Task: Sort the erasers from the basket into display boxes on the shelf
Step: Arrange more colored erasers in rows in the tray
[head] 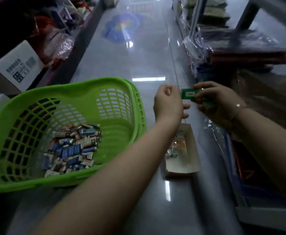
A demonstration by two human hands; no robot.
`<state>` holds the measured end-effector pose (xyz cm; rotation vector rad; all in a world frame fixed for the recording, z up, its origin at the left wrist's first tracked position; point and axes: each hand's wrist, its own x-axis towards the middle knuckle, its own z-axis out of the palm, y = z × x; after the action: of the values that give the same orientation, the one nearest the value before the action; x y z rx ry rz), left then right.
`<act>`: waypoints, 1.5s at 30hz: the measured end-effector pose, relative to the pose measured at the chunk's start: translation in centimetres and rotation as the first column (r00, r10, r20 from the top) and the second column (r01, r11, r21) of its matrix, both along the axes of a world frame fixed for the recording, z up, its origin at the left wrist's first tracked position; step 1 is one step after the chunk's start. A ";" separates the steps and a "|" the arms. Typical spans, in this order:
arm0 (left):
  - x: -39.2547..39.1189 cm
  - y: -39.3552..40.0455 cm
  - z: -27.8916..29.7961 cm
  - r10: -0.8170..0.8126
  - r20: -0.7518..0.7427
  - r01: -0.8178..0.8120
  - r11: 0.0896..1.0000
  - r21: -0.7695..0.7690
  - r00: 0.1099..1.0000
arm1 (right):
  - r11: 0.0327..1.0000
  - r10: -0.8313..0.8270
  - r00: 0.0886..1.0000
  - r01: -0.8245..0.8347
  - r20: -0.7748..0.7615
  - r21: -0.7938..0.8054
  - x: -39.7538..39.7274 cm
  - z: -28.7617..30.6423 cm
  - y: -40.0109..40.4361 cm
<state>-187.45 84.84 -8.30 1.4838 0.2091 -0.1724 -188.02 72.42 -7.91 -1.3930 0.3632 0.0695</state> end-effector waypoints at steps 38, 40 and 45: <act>-3.2 5.9 -16.5 -0.326 -0.187 0.360 0.631 0.687 0.927 | -0.328 0.455 0.810 -0.235 -0.371 -0.915 -2.9 -17.4 1.9; -3.2 5.9 -16.3 -0.328 -0.179 0.357 0.641 0.679 0.928 | -0.320 0.446 0.817 -0.236 -0.366 -0.917 -2.9 -17.3 1.9; -3.7 5.4 -14.8 -0.283 0.090 0.150 0.722 0.675 0.955 | 0.221 0.330 0.921 -0.289 -0.208 -0.931 -2.5 -15.7 2.4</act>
<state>-191.16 90.23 -23.08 2.2366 -0.0792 -0.1524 -190.53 74.83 -23.56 -2.7206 0.0266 0.1791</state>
